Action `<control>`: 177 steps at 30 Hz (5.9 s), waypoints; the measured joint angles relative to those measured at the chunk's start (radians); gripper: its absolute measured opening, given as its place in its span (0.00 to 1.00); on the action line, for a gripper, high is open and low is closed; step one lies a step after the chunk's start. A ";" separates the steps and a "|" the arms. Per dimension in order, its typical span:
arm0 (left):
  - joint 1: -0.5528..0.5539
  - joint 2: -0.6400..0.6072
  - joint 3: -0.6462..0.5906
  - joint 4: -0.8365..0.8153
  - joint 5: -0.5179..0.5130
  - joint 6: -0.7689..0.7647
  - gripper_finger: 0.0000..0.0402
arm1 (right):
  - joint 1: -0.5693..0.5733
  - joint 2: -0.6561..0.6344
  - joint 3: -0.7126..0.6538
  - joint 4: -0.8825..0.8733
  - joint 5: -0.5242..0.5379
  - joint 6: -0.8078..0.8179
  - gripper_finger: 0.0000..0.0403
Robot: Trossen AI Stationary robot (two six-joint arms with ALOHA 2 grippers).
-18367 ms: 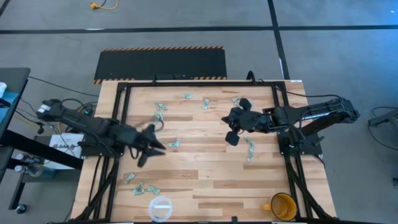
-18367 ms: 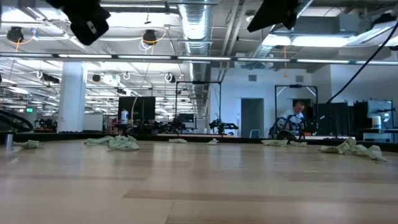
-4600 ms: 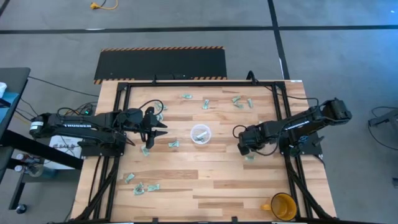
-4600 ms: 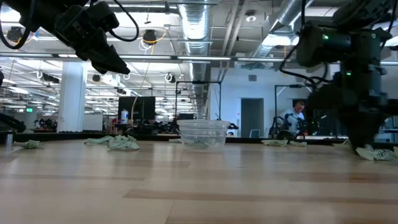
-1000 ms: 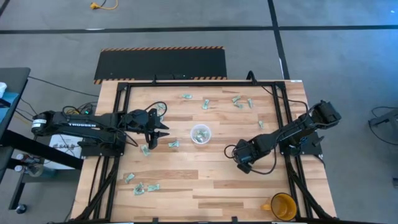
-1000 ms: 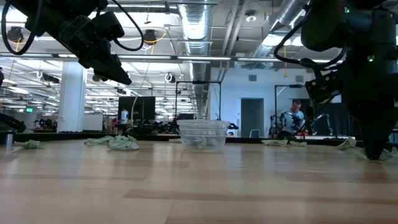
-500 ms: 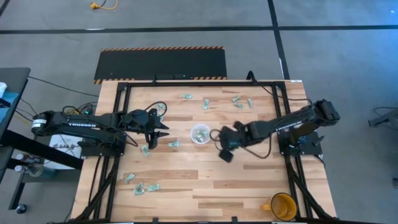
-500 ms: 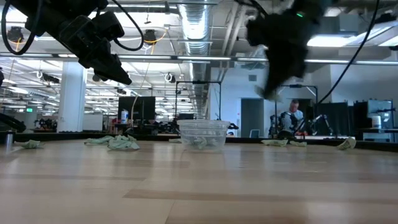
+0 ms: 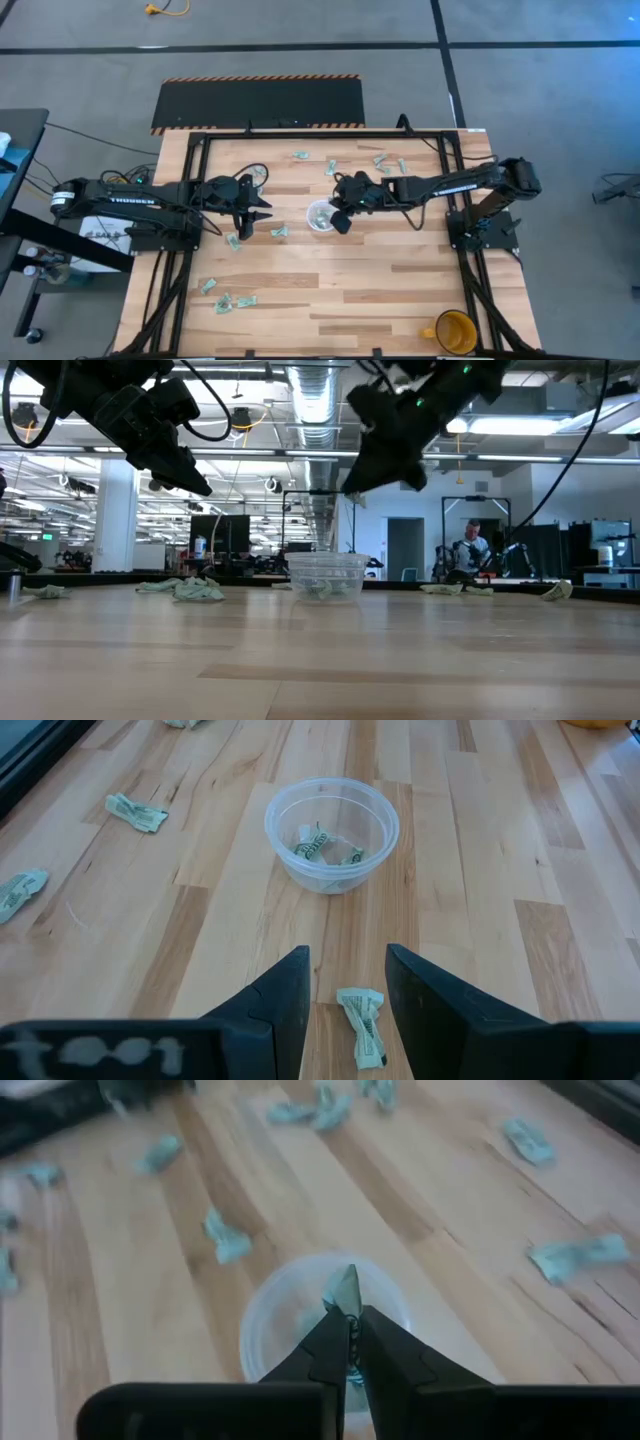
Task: Pick and place Stevia / Truvia into bins
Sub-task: Put the green stevia packet into the transparent container
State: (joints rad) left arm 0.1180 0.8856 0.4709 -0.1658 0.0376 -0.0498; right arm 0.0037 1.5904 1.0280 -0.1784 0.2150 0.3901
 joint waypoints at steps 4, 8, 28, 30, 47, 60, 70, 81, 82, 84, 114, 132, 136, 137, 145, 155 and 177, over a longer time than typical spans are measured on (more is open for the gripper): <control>0.000 0.000 0.000 0.001 0.000 0.000 0.30 | 0.000 0.043 -0.022 0.104 -0.002 -0.016 0.07; 0.000 0.000 0.000 0.004 0.000 0.007 0.30 | 0.000 0.112 -0.030 0.144 -0.014 -0.017 0.07; 0.000 0.000 0.000 0.034 -0.127 0.036 0.30 | 0.032 0.147 -0.035 0.164 0.145 -0.120 0.37; 0.000 0.000 -0.010 0.074 -0.147 0.014 0.30 | 0.058 0.132 -0.033 0.147 0.289 -0.168 0.38; 0.000 0.000 -0.048 0.397 -0.183 0.172 0.30 | -0.006 0.151 -0.034 0.512 0.547 -0.495 0.32; 0.000 0.043 -0.048 0.426 -0.182 0.155 0.30 | -0.070 0.145 -0.027 0.738 0.538 -0.683 0.31; 0.000 0.188 -0.048 0.452 -0.173 0.031 0.30 | -0.013 0.145 -0.022 0.554 0.523 -0.582 0.32; -0.034 0.277 -0.048 0.418 0.031 -0.096 0.30 | 0.105 0.143 -0.024 0.160 0.526 -0.286 0.31; -0.049 0.277 -0.048 0.400 0.019 -0.081 0.30 | 0.119 0.138 -0.024 0.160 0.528 -0.285 0.31; -0.083 0.277 -0.048 0.354 -0.034 -0.059 0.30 | 0.146 0.122 -0.024 0.163 0.523 -0.278 0.30; -0.144 0.565 -0.047 0.301 -0.114 -0.184 0.30 | 0.225 0.091 -0.023 0.154 0.520 -0.232 0.30; -0.144 0.536 -0.048 0.463 -0.138 -0.177 0.00 | 0.222 0.092 -0.023 0.100 0.521 -0.187 0.30; -0.144 0.456 -0.021 0.470 -0.131 -0.143 0.00 | 0.222 0.092 -0.023 0.093 0.528 -0.180 0.30; -0.144 0.432 -0.010 0.470 -0.131 -0.131 0.00 | 0.222 0.092 -0.023 0.081 0.540 -0.172 0.30; -0.115 0.384 0.135 0.475 -0.178 0.002 0.00 | 0.209 0.042 -0.024 -0.148 0.603 0.058 0.30; -0.040 0.690 0.268 0.466 -0.128 0.031 0.00 | 0.209 0.026 -0.023 -0.261 0.625 0.204 0.30; -0.024 0.806 0.340 0.439 -0.046 0.047 0.21 | 0.114 -0.098 -0.023 -0.805 0.495 0.758 0.30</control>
State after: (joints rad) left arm 0.0937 1.6913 0.8108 0.2736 -0.0086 -0.0033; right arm 0.1179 1.4921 1.0046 -0.9832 0.7096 1.1479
